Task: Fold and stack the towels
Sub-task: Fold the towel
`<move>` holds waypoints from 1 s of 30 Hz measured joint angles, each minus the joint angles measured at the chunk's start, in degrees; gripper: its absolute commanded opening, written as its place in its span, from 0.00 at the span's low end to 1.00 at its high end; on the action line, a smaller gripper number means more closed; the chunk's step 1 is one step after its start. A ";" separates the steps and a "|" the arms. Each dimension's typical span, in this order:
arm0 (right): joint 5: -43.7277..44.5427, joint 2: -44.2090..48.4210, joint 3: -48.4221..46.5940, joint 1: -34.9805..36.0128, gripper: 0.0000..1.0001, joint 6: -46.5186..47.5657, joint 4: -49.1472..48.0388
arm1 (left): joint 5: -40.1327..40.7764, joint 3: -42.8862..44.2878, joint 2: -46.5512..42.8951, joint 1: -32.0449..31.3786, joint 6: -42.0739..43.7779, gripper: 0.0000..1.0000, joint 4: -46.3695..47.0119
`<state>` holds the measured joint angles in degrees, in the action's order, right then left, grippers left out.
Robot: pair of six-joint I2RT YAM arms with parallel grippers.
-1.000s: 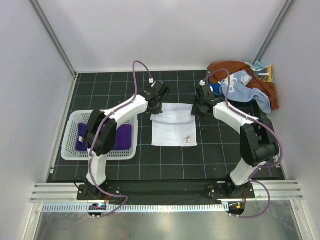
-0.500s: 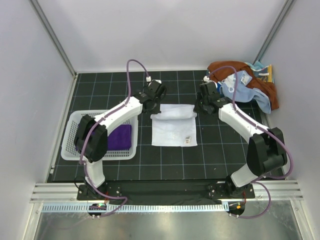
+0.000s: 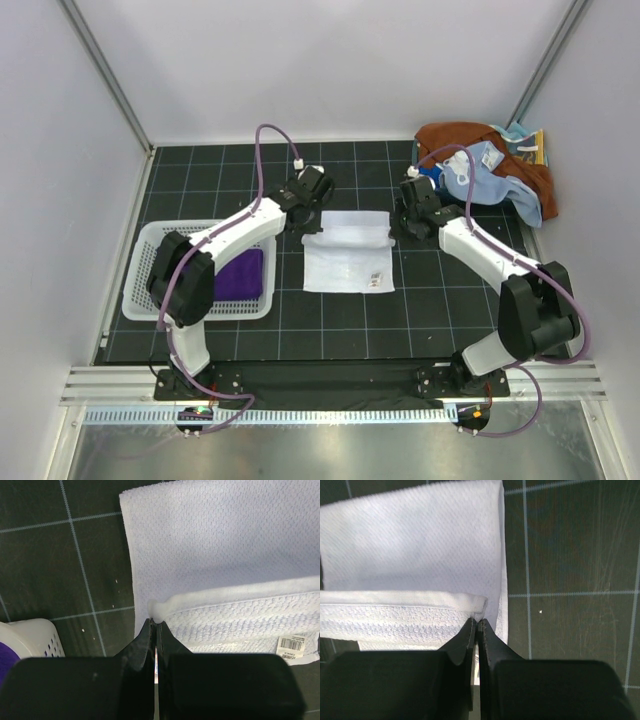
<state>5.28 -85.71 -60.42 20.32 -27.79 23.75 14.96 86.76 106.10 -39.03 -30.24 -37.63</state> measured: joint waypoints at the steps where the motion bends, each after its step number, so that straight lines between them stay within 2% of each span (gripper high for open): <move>1: -0.11 0.00 0.96 0.09 0.01 -0.04 0.02 | -0.04 -0.09 0.00 -0.02 -0.11 0.00 0.04; 17: -2.69 -0.07 8.07 0.24 0.01 -1.25 -4.09 | -2.19 -8.13 -0.15 -0.72 -2.40 0.00 3.67; 30: -2.51 -0.11 8.11 0.24 0.01 -1.18 -4.31 | -2.54 -8.59 -1.33 -0.76 -2.36 0.00 4.33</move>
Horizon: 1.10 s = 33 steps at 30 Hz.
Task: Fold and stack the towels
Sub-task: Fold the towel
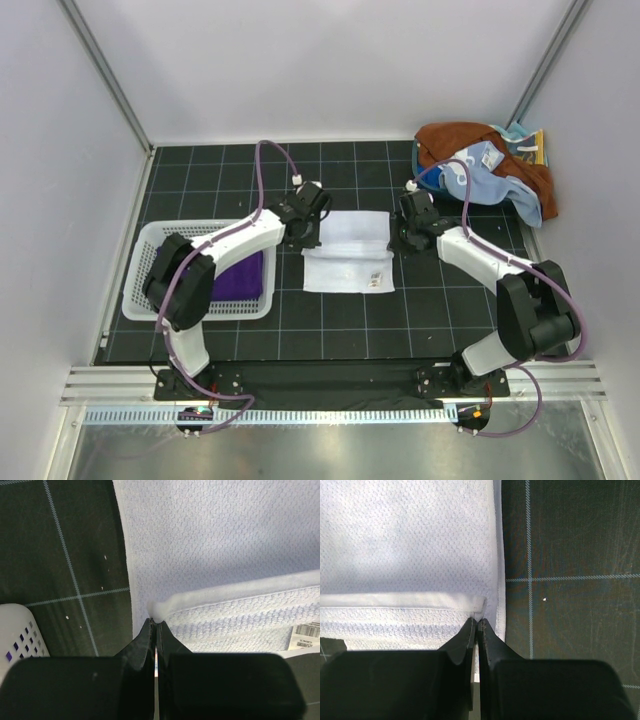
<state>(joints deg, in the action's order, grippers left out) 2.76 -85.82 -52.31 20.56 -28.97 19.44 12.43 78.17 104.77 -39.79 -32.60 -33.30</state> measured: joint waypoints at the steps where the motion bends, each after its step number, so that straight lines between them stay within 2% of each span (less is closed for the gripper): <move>1: 0.02 0.09 -0.07 0.00 0.01 0.00 0.20 | 0.00 0.00 -0.35 0.00 0.02 0.00 -0.07; 14: 0.74 6.62 -2.60 0.00 0.01 0.15 2.93 | 0.00 0.04 -6.16 -0.13 0.00 0.00 -0.81; 25: -1.03 3.06 5.16 0.07 0.01 -0.79 -1.53 | -1.55 -3.52 -2.56 -0.48 -0.48 0.00 1.81; 28: -1.46 0.96 6.36 0.09 0.05 -0.94 -2.58 | -2.34 -4.57 -0.92 -0.59 -0.87 0.05 2.64; 33: -1.57 0.15 6.60 0.07 0.25 -0.90 -3.30 | -2.97 -5.77 -0.35 -0.74 -1.38 0.25 3.04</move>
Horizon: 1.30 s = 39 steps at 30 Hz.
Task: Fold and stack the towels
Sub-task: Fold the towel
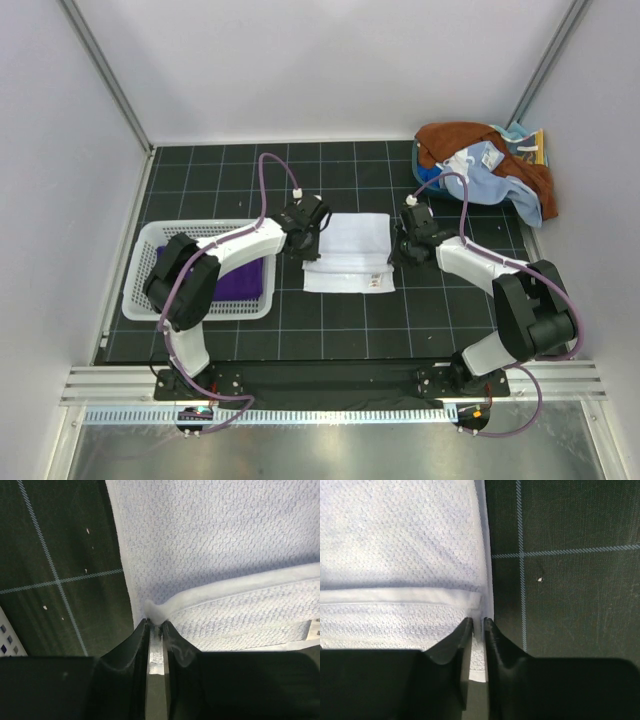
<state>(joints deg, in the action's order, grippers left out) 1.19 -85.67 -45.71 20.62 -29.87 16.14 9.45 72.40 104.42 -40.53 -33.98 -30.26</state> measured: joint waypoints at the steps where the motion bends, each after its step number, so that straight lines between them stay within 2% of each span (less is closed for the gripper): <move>1: 0.13 0.00 0.00 0.00 0.28 0.00 -0.02 | 0.04 -0.02 0.00 0.02 0.09 0.26 -0.02; 5: 0.24 0.44 0.00 -0.02 0.38 0.28 0.28 | 0.09 -0.44 -0.33 0.07 0.15 0.31 -0.17; 9: 0.44 3.17 -0.02 -0.02 0.41 0.50 1.68 | -0.09 -0.72 -2.54 0.07 0.35 0.33 -0.74; 16: 1.29 4.68 -2.95 -0.11 0.42 0.83 2.80 | 0.20 1.42 -6.19 0.07 1.33 0.34 -1.75; 25: 2.64 -6.58 -9.55 -0.11 0.38 0.94 2.25 | 2.05 13.88 6.34 1.31 2.67 0.30 -3.08; 30: 2.51 -8.33 -9.51 -0.11 0.38 0.98 2.45 | 1.77 13.27 10.51 1.66 2.75 0.30 -4.33; 39: 1.22 -4.81 -4.87 -0.11 0.38 1.01 1.79 | -0.24 7.69 9.44 1.25 2.54 0.29 -2.91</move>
<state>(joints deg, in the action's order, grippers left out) 2.42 -90.48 -50.59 20.51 -28.86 17.93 9.21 80.09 113.86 -39.29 -31.44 -33.17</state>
